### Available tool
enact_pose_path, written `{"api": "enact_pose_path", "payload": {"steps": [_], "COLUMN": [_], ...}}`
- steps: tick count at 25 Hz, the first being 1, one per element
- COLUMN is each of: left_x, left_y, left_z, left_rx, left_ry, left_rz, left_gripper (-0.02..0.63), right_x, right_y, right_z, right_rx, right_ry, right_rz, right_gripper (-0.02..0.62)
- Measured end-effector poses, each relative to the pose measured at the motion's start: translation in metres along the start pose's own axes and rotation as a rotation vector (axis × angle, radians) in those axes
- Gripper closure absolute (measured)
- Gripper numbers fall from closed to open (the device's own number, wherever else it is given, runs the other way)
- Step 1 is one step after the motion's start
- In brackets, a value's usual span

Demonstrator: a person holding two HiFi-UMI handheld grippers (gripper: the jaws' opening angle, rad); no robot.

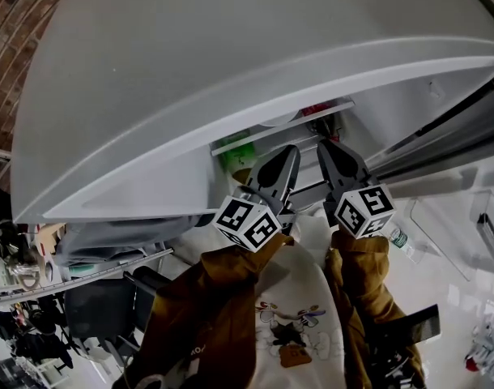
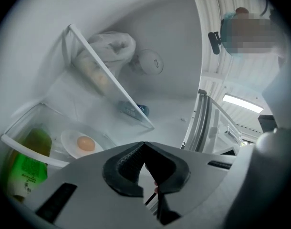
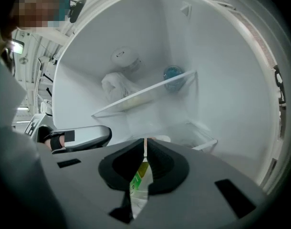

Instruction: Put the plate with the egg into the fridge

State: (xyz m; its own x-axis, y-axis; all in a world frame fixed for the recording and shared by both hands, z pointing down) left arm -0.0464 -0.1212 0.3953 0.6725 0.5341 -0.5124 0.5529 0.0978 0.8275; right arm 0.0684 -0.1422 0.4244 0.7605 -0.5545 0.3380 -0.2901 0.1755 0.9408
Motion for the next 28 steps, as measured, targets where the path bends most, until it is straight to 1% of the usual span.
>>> {"api": "enact_pose_path", "payload": {"steps": [3, 4, 9, 13, 19, 24, 28], "left_x": [0.004, 0.004, 0.007, 0.007, 0.007, 0.010, 0.009], "left_y": [-0.001, -0.001, -0.001, 0.003, 0.012, 0.018, 0.018], "left_z": [-0.012, -0.016, -0.030, -0.040, -0.051, -0.052, -0.053], "left_rx": [-0.010, -0.012, -0.021, -0.040, -0.068, -0.085, -0.090], "left_ry": [-0.001, -0.003, -0.008, -0.006, 0.009, 0.019, 0.024], "left_rz": [0.019, 0.023, 0.034, 0.030, 0.001, -0.008, -0.010], "left_gripper": [0.600, 0.600, 0.600, 0.600, 0.600, 0.600, 0.600], "right_x": [-0.014, -0.018, -0.033, -0.036, -0.034, -0.036, -0.039], "right_y": [-0.002, -0.003, -0.007, -0.004, -0.002, 0.001, -0.002], "right_z": [-0.011, -0.015, -0.030, -0.038, -0.046, -0.047, -0.045], "right_rx": [0.026, 0.032, 0.056, 0.048, 0.045, 0.047, 0.049], "right_ry": [-0.006, -0.003, 0.012, 0.030, 0.063, 0.068, 0.061], "right_rz": [-0.031, -0.046, -0.093, -0.098, -0.103, -0.104, -0.126], "right_gripper": [0.571, 0.589, 0.590, 0.590, 0.591, 0.589, 0.591]}}
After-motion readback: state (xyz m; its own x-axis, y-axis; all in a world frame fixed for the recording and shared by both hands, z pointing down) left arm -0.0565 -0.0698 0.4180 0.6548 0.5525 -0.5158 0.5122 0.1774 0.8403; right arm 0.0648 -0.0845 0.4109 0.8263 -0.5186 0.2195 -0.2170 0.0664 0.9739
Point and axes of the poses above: the fingertips, and each gripper's own axes: z forward along the fingers, x to its right, y out of its underside, the point moved 4 cm from there along -z, backward along the fingers, and after that the axes turned 11 degrees about x, right-handed, at the moved point
